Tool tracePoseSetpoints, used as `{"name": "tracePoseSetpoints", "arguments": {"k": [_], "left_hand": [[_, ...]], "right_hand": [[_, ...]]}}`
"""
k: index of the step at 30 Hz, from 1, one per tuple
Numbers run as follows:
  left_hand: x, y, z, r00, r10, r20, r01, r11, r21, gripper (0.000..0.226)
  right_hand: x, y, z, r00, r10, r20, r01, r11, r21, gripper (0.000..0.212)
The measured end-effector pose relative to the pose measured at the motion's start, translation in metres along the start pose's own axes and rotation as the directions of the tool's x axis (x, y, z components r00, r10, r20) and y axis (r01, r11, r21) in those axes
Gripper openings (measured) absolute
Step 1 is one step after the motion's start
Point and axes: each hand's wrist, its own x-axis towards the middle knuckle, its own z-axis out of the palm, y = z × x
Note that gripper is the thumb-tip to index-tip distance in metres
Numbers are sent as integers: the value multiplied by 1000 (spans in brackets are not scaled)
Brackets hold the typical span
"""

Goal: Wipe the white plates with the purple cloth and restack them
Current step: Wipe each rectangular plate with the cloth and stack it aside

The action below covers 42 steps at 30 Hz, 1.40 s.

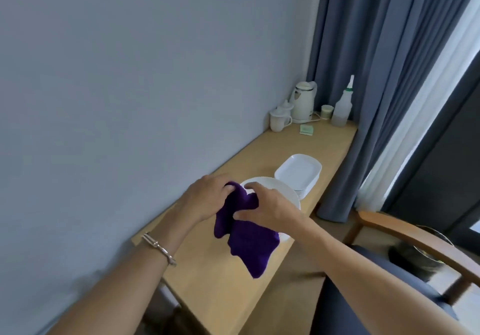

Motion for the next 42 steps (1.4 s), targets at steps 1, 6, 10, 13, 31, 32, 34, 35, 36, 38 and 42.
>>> {"name": "tracePoseSetpoints", "arguments": {"k": [1, 6, 10, 13, 31, 32, 34, 35, 36, 38, 42], "left_hand": [[12, -4, -2, 1000, 8, 7, -8, 1000, -8, 22], [68, -16, -20, 999, 42, -20, -43, 999, -13, 24], [96, -19, -28, 992, 77, -96, -73, 996, 44, 32], [115, -28, -32, 985, 78, -154, -59, 990, 126, 49], [208, -88, 2, 740, -566, -365, 574, 813, -96, 50], [210, -87, 10, 709, -606, -362, 612, 783, -113, 50], [213, -85, 21, 687, -634, -356, 647, 756, -99, 49], [218, -83, 29, 675, -652, -346, 666, 740, -94, 49], [222, -80, 35, 671, -660, -338, 678, 731, -80, 50], [231, -75, 44, 680, -653, -335, 685, 728, -30, 52], [247, -70, 55, 706, -608, -363, 675, 733, 84, 53]], "right_hand": [[14, 1, -3, 999, -31, -19, 29, 996, -87, 42], [78, -2, -22, 960, -216, -180, 182, 965, -187, 8], [117, -6, -43, 960, -179, -215, 156, 980, -123, 18], [145, -6, -55, 939, -253, -231, 215, 960, -178, 20], [354, -12, -37, 776, -587, 232, 627, 759, -177, 15], [360, -6, -34, 748, -611, 259, 655, 741, -144, 13], [364, 2, -31, 708, -650, 276, 691, 719, -78, 11], [367, 10, -30, 685, -670, 287, 708, 705, -45, 11], [369, 17, -30, 667, -687, 288, 720, 693, -16, 10], [374, 33, -30, 656, -705, 270, 727, 686, 26, 12], [383, 59, -34, 646, -735, 208, 737, 671, 84, 13]]}}
